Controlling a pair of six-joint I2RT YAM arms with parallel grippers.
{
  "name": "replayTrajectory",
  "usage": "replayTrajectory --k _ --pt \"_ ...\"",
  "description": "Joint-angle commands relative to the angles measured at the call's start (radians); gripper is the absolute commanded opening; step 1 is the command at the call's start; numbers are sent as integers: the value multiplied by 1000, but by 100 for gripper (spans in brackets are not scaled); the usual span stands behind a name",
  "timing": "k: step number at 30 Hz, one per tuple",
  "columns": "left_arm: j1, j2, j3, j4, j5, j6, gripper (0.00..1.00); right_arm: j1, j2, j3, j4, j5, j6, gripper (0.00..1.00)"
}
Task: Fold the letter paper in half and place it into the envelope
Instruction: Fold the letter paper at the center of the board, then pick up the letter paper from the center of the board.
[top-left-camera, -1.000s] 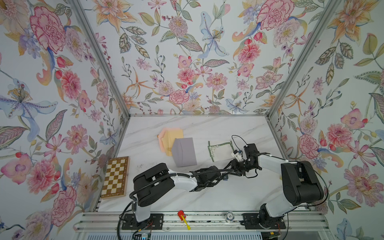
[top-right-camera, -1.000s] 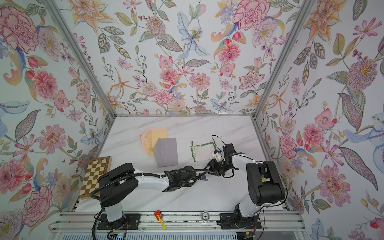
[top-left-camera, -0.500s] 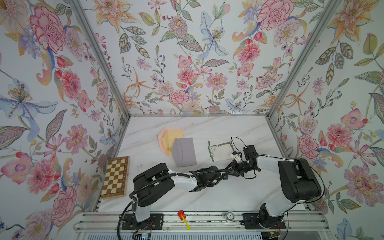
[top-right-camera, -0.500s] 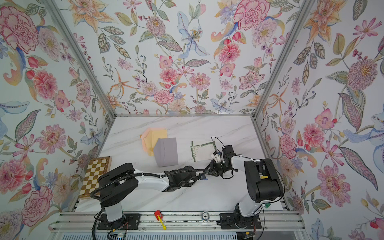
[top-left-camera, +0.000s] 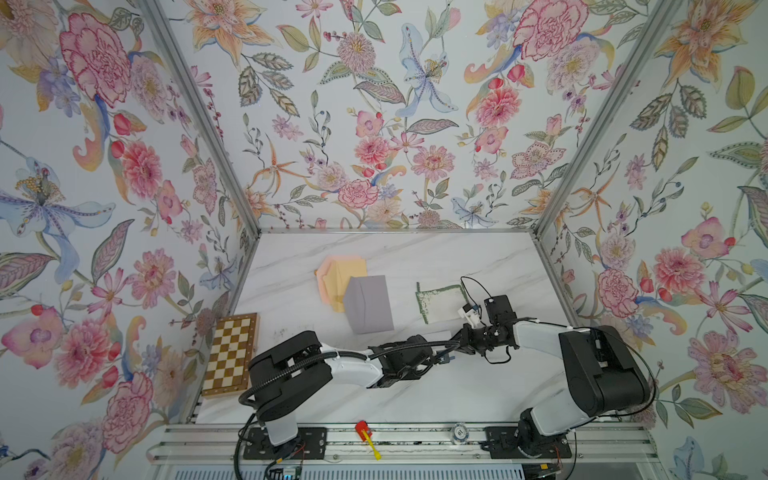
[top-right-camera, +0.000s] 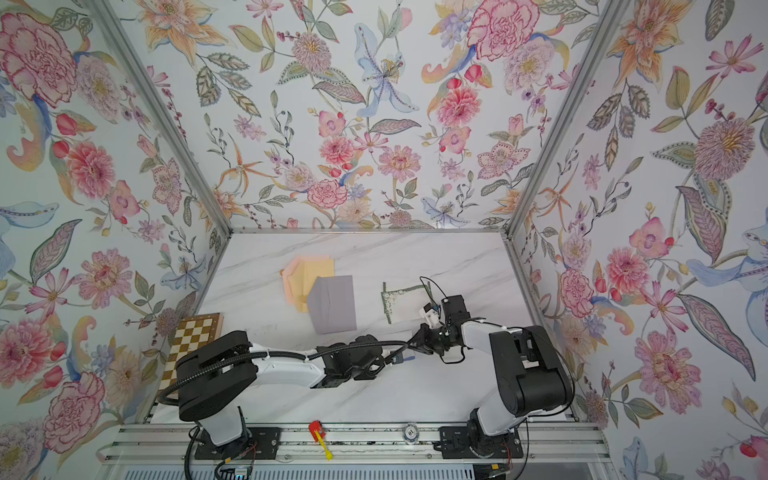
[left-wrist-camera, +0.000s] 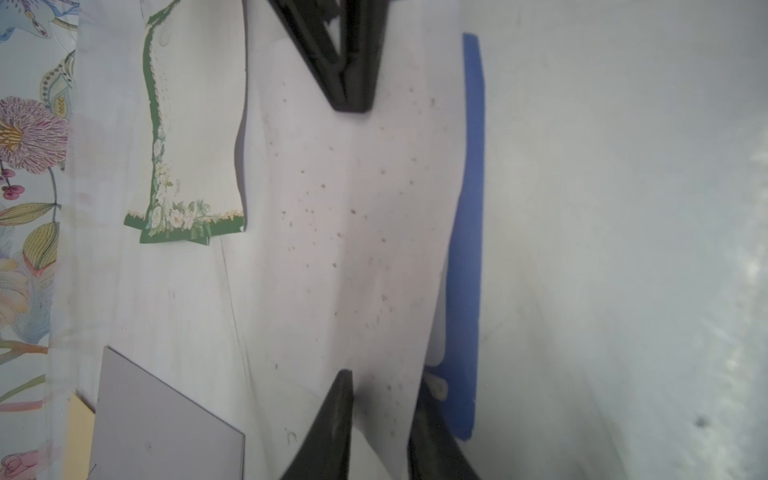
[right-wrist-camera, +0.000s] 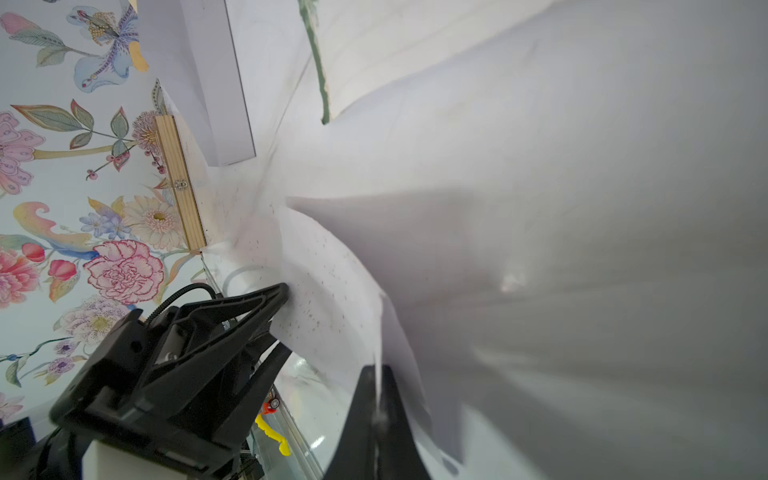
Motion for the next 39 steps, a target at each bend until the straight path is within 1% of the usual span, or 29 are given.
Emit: replayTrajectory --k 1,3,5,7,8,10,12,14,16,18,20,23,27,28,30,32,35,39 --pt "-3 -60 -25 -65 49 -3 32 8 -37 -18 61 37 -7 2" --pt "-2 -85 -27 -82 52 -2 35 10 -47 -29 85 44 -12 2" --pt "0 -118 -32 -84 34 -9 41 20 -56 -31 84 72 -31 2" --pt "30 -188 -56 -49 64 -22 42 34 -68 -33 79 97 -52 2" --pt "55 -228 -68 -28 89 -36 41 45 -74 -33 75 113 -60 2" --pt "141 -287 -81 26 187 -76 42 73 -92 -38 72 153 -83 2" --pt "225 -306 -80 77 278 -114 42 98 -111 -49 86 183 -94 2" --pt "276 -294 -59 105 311 -121 43 117 -136 -64 108 209 -97 2" --pt "326 -247 -10 92 370 -122 44 138 -163 -79 128 233 -104 2" --pt "362 -196 30 87 437 -129 43 163 -191 -90 142 262 -114 3" --pt "385 -146 30 139 530 -146 43 185 -216 -98 150 291 -129 3" --pt "389 -114 7 213 570 -160 43 211 -230 -103 156 301 -165 5" --pt "395 -73 11 201 600 -146 44 241 -226 -100 154 340 -194 5" --pt "408 -67 7 214 629 -153 43 250 -222 -96 151 345 -205 5" --pt "442 -60 -24 306 695 -199 43 268 -210 -85 139 360 -224 5" --pt "471 -46 -47 389 734 -261 44 288 -199 -74 128 385 -239 5" --pt "481 -16 -26 357 726 -238 45 316 -194 -66 126 427 -255 5" --pt "480 15 1 305 747 -209 45 345 -206 -65 131 470 -269 6"
